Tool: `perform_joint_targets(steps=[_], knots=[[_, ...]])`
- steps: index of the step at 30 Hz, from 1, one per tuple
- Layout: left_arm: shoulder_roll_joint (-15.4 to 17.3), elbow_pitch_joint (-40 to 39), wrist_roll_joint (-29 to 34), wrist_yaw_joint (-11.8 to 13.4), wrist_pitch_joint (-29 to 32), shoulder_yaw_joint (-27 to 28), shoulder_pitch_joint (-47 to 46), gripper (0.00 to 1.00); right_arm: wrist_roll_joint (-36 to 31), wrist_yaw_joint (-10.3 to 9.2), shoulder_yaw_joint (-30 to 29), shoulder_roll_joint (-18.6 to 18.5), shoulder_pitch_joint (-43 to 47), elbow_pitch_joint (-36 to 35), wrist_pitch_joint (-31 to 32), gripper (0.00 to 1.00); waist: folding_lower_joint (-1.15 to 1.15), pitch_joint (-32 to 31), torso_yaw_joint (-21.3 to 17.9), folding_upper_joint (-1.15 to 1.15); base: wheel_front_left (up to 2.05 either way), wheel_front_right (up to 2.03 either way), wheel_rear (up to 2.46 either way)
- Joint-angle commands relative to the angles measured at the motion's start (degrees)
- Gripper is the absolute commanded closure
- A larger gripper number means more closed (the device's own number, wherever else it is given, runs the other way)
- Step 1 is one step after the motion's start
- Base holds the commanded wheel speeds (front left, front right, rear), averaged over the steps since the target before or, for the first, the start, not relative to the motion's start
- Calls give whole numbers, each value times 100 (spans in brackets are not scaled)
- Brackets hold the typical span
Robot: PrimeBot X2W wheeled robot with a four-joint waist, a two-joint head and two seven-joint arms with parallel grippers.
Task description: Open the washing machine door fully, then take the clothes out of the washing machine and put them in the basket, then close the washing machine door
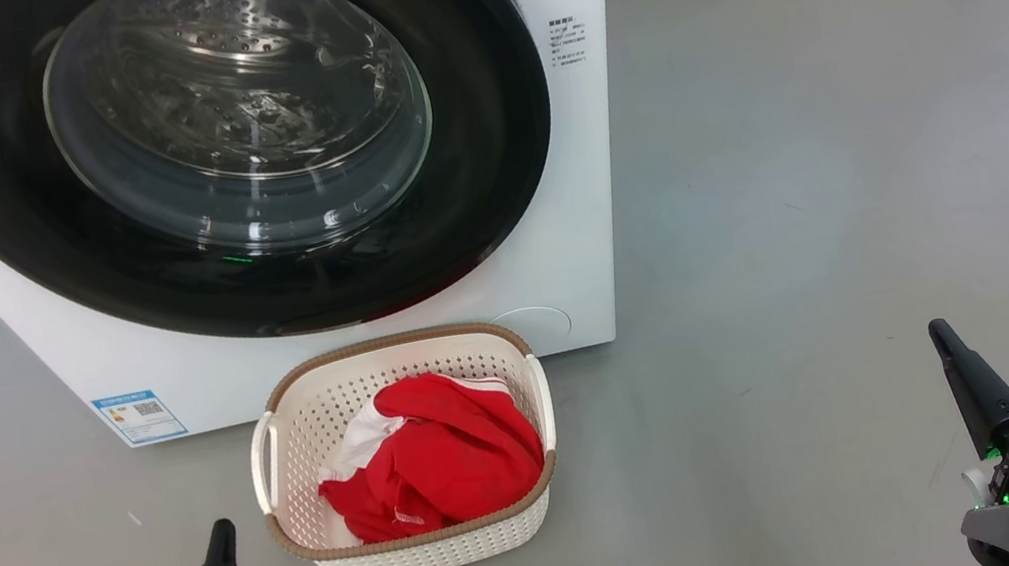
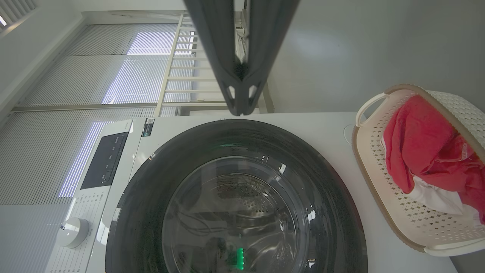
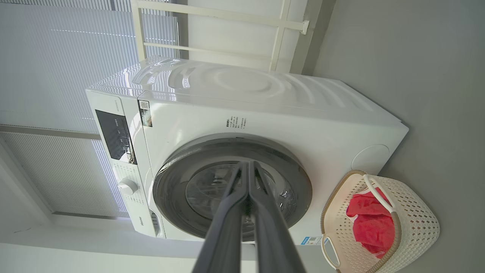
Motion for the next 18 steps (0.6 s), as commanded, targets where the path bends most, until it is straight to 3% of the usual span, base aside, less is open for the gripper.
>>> perform_joint_targets(steps=[1, 18], knots=[[105, -117, -40, -80, 42, 201, -227, 100, -38, -3, 79, -41, -245, -139, 23, 100, 0, 0, 0, 0, 0, 0, 0], [105, -117, -40, -80, 42, 201, -227, 100, -44, -3, 72, -36, -246, -138, 29, 100, 0, 0, 0, 0, 0, 0, 0]])
